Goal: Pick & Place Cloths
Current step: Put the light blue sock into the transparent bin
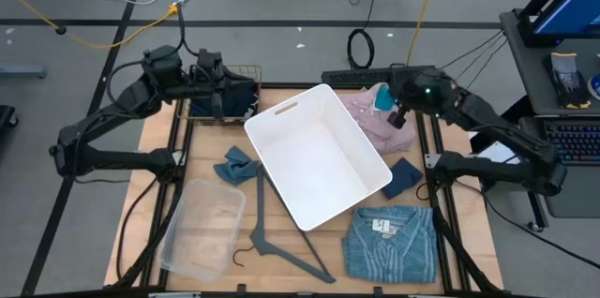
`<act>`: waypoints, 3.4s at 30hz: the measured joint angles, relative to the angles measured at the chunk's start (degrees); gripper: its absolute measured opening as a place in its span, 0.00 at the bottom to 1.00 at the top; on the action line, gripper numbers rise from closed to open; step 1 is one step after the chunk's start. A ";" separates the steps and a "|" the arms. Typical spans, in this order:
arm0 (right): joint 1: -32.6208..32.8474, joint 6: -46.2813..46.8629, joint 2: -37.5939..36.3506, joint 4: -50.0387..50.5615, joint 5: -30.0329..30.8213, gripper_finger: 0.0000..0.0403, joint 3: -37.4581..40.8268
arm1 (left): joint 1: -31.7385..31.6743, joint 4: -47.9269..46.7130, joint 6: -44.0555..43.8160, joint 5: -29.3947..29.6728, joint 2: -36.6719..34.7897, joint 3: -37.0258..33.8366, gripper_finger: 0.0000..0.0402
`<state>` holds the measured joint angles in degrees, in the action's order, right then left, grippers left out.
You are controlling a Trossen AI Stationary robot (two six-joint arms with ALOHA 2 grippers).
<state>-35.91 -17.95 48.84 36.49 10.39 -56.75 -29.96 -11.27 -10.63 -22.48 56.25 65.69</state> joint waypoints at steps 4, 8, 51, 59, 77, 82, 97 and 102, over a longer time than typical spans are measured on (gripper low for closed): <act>0.01 0.80 0.00 -0.24 -1.21 0.00 -4.72 | 1.46 3.06 0.08 0.03 1.38 0.04 0.05; 0.04 2.87 0.02 -2.29 -5.41 0.00 -8.91 | 2.93 6.58 0.09 0.07 3.45 0.04 0.05; 20.21 33.97 18.12 -51.72 -37.94 0.00 -13.48 | 17.47 32.07 1.42 2.14 20.64 0.04 0.66; 24.08 34.20 20.61 -54.70 -37.31 0.00 -13.48 | 18.87 32.14 1.40 3.79 20.64 0.04 0.66; 27.03 34.67 22.25 -55.99 -37.24 0.00 -13.48 | 22.54 32.20 -0.01 1.31 20.64 0.04 0.66; 27.05 34.29 22.25 -55.95 -37.28 0.00 -13.48 | 22.65 32.46 -1.81 -1.54 21.17 0.06 0.66; 27.03 33.08 22.25 -54.16 -37.26 0.00 -13.46 | 23.32 37.32 -4.73 -6.07 24.70 0.09 0.64; 27.03 32.45 22.34 -54.13 -37.22 0.00 -13.46 | 23.61 38.22 -4.49 -7.66 25.33 0.09 0.48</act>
<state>-8.88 14.51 71.17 -17.65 -26.83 -70.22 -6.35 26.94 -15.12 -30.14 81.58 65.78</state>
